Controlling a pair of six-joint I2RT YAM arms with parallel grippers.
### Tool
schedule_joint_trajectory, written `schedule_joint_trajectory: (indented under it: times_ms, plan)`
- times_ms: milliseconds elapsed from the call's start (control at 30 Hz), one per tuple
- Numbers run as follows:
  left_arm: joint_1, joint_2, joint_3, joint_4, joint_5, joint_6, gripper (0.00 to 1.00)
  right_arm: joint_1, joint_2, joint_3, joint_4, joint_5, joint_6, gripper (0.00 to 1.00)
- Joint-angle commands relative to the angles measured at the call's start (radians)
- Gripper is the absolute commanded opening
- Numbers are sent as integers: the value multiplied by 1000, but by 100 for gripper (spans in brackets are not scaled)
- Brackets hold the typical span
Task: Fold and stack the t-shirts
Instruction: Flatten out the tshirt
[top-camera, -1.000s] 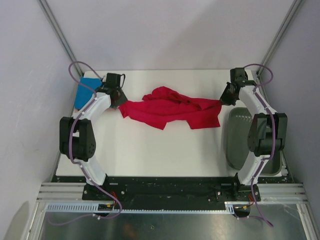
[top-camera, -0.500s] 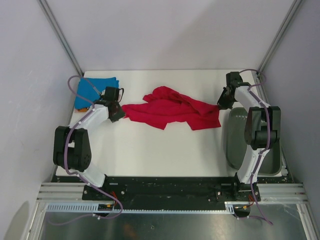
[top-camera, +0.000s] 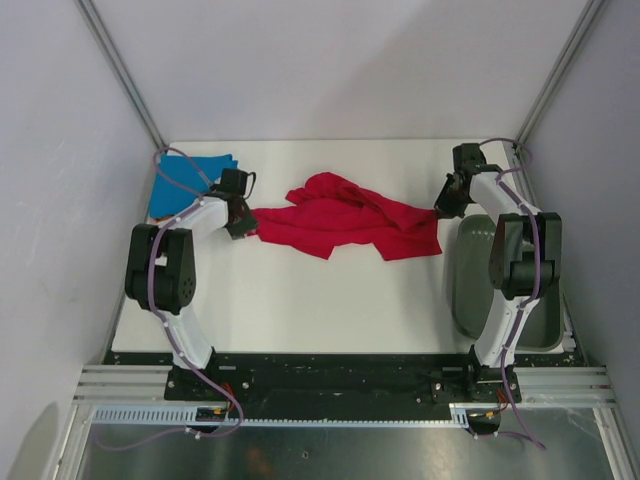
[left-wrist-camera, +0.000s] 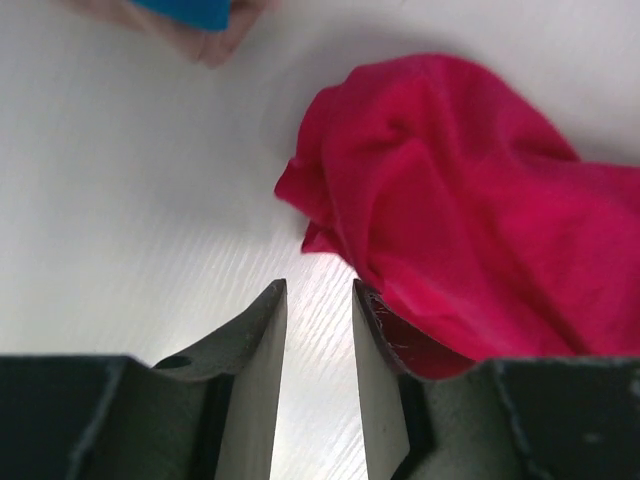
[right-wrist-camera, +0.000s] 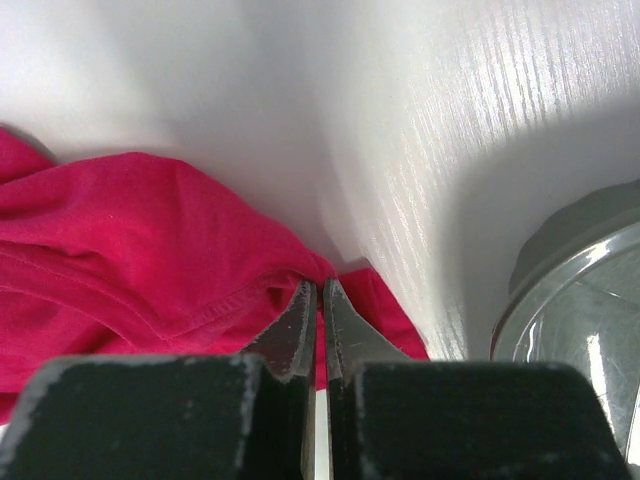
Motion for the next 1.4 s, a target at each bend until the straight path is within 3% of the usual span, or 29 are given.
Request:
schedule_joint_trajectory:
  times_ms: [0, 267, 567, 633, 733, 833, 933, 1267, 1367]
  plan:
    - [9, 36, 86, 41, 0, 22, 37, -13, -26, 20, 22, -32, -14, 0]
    - [9, 91, 108, 40, -13, 26, 36, -20, -31, 26, 22, -53, -15, 0]
    - [9, 143, 120, 41, -7, 41, 44, -24, -20, 30, 24, -69, -14, 0]
    - [9, 145, 123, 41, -10, 42, 39, -25, -21, 30, 24, -70, -14, 0]
    - [14, 130, 123, 34, -21, 44, 20, -25, -23, 32, 24, -74, -14, 0]
    - [26, 63, 107, 11, -44, 31, 4, -25, -31, 33, 20, -73, -16, 0]
    - [55, -49, 84, -30, -63, 32, 0, -25, -46, 37, 2, -66, -20, 0]
    - [139, -384, -142, -89, -65, 75, 1, -15, -179, -20, -48, -45, -33, 0]
    - [145, -408, -204, -88, -22, 62, 12, 5, -190, -42, -50, -35, -38, 0]
